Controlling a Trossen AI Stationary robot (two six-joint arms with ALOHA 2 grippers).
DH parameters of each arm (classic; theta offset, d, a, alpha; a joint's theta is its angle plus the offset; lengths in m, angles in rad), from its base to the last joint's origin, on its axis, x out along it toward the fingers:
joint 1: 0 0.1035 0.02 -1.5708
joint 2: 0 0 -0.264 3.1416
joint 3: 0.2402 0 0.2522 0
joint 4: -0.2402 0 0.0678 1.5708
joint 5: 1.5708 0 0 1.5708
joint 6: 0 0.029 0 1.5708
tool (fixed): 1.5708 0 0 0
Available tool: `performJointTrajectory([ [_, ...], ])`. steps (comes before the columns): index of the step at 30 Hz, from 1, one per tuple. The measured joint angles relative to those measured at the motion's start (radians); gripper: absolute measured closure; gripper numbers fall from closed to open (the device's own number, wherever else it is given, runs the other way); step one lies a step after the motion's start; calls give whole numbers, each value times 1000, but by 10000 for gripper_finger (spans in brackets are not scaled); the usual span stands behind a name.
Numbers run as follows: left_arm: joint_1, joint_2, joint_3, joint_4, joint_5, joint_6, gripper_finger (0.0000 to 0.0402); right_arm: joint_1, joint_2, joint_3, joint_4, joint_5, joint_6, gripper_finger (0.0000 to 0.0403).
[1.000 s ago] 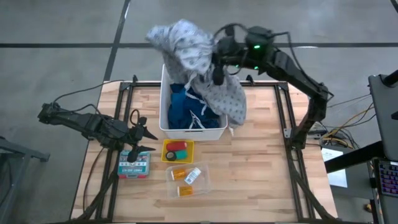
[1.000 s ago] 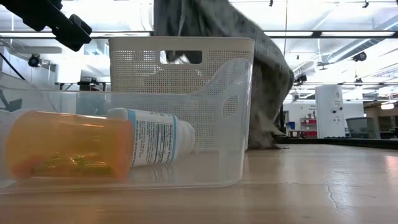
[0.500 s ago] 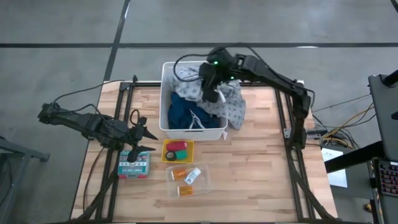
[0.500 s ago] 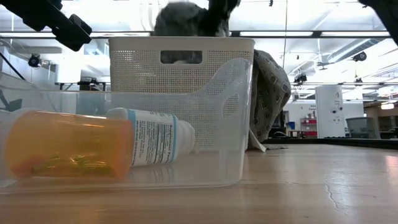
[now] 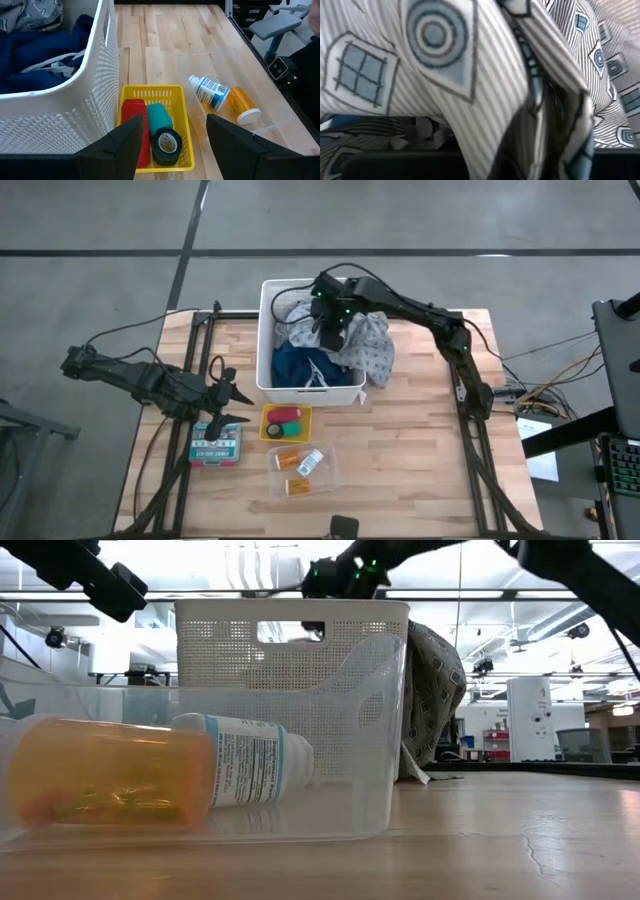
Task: Pick & Place Medicine items
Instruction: Put the gray lapover patient gown into the white laundry bin
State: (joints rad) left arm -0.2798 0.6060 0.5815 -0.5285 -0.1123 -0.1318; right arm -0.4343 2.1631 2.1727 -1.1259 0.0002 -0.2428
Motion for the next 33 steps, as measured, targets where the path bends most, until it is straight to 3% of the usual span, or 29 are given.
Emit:
performJointTrajectory([
  [10,0,0,0,0,0,0,176,-8,92,0,-67,-49,0,371],
  [18,0,0,0,0,0,0,176,-6,98,-4,-113,-127,4,371],
  [27,0,0,0,0,0,0,176,-4,97,-6,-104,-133,12,370],
  [33,0,0,0,0,0,0,176,-6,97,-6,-81,-133,155,331],
])
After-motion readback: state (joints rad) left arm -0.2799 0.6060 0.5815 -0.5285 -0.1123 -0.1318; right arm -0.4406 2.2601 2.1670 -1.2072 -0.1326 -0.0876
